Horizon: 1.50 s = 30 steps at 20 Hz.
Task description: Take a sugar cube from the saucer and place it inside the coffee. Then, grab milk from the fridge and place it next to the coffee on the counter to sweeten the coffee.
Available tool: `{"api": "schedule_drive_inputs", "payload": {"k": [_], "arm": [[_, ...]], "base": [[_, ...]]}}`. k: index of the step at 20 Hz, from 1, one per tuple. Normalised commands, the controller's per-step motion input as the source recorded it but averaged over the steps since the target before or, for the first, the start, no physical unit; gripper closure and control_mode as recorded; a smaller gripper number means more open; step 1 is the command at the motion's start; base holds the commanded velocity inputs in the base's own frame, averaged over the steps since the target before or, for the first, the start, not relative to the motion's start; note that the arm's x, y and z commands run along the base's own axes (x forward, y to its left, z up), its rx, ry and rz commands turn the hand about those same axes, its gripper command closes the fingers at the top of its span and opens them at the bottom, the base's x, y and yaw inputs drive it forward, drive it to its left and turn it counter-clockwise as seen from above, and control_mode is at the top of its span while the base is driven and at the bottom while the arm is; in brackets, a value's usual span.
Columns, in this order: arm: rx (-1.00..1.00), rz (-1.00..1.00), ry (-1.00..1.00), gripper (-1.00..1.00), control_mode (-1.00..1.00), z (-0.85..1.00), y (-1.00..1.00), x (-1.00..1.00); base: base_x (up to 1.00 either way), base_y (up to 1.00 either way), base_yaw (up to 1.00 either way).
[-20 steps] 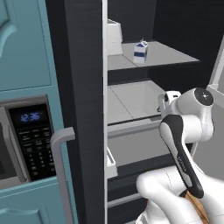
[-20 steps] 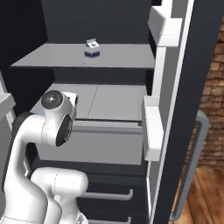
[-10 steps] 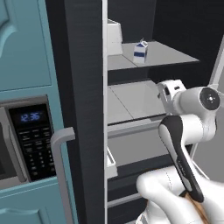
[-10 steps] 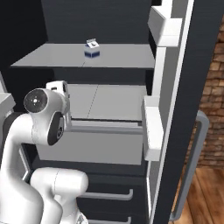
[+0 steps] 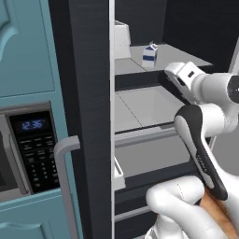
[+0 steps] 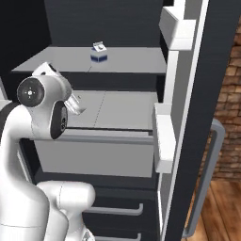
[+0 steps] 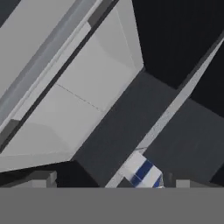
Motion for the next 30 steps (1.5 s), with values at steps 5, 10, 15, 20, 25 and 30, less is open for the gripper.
{"api": "schedule_drive_inputs", "payload": {"k": [5, 10, 15, 20, 25, 30], "arm": [[-0.3, 0.12, 0.26, -1.0, -1.0, 0.73, 0.0, 0.0], [-0.34, 0.05, 0.02, -1.0, -1.0, -0.01, 0.09, 0.02], [-0.2, 0.1, -0.02, -1.0, -1.0, 0.01, -0.01, 0.31], [-0.08, 0.01, -0.07, -1.0, -1.0, -0.02, -0.01, 0.75], [-0.1, 0.0, -0.02, -1.0, -1.0, -0.17, 0.0, 0.98], [-0.07, 0.0, 0.0, -1.0, -1.0, -0.19, 0.0, 0.89]], "base": [[0.0, 0.0, 0.0], [0.0, 0.0, 0.0], [0.0, 0.0, 0.0], [0.0, 0.0, 0.0], [0.0, 0.0, 0.0], [0.0, 0.0, 0.0]]}}
